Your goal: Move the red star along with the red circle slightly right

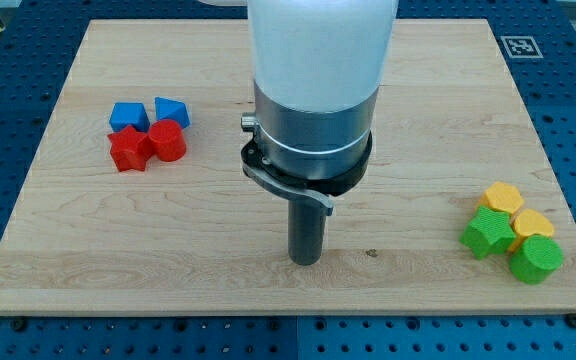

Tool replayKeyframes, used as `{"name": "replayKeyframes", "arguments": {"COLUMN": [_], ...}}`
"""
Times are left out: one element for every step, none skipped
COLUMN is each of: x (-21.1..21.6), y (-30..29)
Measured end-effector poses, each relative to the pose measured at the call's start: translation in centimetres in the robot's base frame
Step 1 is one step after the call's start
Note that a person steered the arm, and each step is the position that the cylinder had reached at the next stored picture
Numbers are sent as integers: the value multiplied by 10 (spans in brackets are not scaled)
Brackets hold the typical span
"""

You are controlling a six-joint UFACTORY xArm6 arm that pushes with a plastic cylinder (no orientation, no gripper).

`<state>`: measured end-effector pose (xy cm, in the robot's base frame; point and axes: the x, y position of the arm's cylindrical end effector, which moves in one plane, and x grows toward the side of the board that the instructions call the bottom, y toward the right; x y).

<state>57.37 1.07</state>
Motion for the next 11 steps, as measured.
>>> {"name": "replayKeyframes", "arguments": {"x": [-19,-39,-41,-49,-114,-137,-137,-136,-121,-107,-95], "y": [-15,-100,-192,-214,-252,-271,-252,-200,-170,-152,-111]}}
